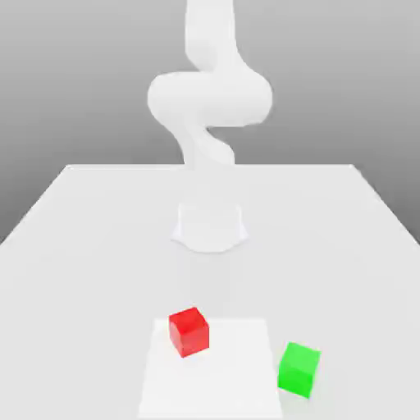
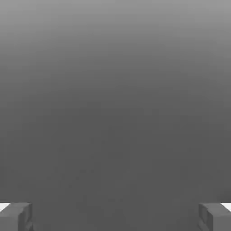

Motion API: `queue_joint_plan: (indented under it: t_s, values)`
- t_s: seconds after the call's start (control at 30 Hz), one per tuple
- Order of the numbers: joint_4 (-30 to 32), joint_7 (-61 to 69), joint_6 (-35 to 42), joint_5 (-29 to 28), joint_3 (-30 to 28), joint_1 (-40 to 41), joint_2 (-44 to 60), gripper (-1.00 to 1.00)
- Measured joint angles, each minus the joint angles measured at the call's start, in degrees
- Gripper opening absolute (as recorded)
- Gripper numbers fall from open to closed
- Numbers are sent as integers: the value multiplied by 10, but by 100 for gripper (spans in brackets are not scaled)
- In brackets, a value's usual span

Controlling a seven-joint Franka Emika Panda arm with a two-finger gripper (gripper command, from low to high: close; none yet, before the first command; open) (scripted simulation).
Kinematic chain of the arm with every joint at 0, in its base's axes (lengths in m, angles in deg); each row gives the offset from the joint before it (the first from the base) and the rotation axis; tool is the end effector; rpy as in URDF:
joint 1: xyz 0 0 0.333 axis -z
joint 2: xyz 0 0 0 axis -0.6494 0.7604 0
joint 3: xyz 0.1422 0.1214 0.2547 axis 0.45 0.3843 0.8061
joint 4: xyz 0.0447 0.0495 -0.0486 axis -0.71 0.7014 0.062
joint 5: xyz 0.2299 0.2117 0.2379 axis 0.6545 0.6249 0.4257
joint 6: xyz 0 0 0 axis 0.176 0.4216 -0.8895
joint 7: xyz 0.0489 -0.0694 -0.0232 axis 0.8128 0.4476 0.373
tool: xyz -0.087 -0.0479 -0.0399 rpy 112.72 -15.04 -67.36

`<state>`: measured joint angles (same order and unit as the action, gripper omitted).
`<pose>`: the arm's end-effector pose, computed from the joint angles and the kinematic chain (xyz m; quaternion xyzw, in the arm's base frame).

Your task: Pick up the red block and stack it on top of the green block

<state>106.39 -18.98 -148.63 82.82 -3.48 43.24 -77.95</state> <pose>0.3768 0.0038 0.6611 -0.8420 0.4081 -0.3259 0.1351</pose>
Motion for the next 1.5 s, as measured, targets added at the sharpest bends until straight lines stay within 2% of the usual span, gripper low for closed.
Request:
queue_joint_plan:
  t_s: [0.23,0.43,0.6,0.8,0.97,1.0,1.23,1.5]
  values:
    - [101,-193,-92,-17,66,80,140,0]
    - [191,-358,-173,-24,98,133,267,0]
    - [268,-478,-253,11,106,155,381,0]
    - [266,-532,-322,-35,92,156,466,0]
    - [258,-575,-382,-94,35,113,538,0]
    - [257,-578,-389,-98,28,107,546,-100]
    - [257,-578,-388,-98,30,109,544,-100]
    - [271,-513,-301,-8,74,129,439,-100]
